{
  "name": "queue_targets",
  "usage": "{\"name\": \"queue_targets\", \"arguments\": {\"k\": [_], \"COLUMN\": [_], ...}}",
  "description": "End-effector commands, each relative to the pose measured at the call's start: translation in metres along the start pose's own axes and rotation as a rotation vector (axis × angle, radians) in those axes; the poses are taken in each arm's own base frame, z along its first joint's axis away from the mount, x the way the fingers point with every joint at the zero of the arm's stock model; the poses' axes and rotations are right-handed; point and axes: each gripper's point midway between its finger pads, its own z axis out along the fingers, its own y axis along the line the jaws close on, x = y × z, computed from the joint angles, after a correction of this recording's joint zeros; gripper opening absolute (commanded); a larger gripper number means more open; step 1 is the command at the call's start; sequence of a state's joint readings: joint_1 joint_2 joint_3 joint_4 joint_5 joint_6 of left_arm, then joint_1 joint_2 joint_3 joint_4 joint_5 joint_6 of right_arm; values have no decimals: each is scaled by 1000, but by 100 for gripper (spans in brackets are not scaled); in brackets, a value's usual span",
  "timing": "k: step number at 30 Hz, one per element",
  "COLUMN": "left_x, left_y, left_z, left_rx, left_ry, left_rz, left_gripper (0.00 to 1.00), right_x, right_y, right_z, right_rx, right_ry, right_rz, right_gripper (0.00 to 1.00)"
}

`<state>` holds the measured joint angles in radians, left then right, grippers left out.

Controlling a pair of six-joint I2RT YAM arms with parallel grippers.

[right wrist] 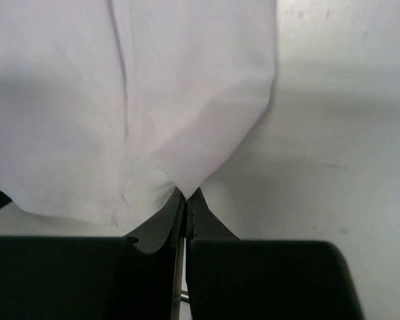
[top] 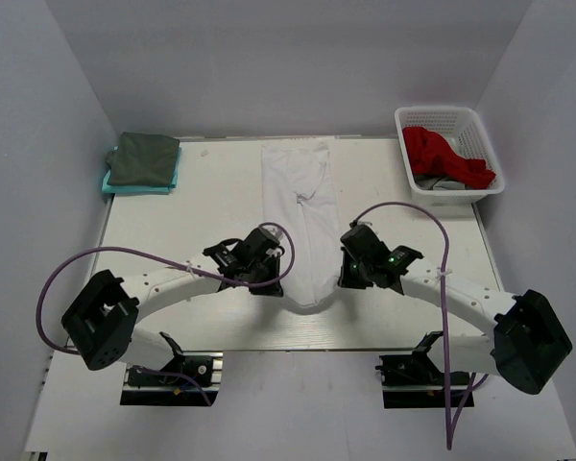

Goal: Fold and stack the t-shirts
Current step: Fold the folded rectangular tshirt in 1/3 of the way

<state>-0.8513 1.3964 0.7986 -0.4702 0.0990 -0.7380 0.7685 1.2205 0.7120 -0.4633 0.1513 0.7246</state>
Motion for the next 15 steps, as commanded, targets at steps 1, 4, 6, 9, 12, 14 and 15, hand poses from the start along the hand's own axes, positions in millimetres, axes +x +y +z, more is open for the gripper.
{"name": "queue_targets", "arguments": {"k": [1,4,6,9,12,14,15], "left_x": [-46,-74,-96,-121,-149,-169,-176], "left_y": [-23,-20,-22,-10,-3,1,4], "left_z": [-17,-14,-18,-22,-28,-29,-29], "left_rx": [36,-43,-61,-137,-187,-199,-214], "left_ry": [-152,-216,-265,-316,-388,-423,-440], "left_rz": [47,23,-4,-47,-87,-115,-124], "left_gripper": [0,0,0,0,0,0,0], "right_x": [-41,-67,-90,-115,-147,-172,-177], "right_y": [7,12,15,16,21,27,21], "right_z": [-5,-6,-5,1,3,-3,5], "right_rx": [25,34,53,76,98,97,119], "right_ry": [-123,-189,-240,-289,-337,-388,-382], "right_rz": [1,-5,0,5,5,19,24], "right_gripper": [0,0,0,0,0,0,0]}}
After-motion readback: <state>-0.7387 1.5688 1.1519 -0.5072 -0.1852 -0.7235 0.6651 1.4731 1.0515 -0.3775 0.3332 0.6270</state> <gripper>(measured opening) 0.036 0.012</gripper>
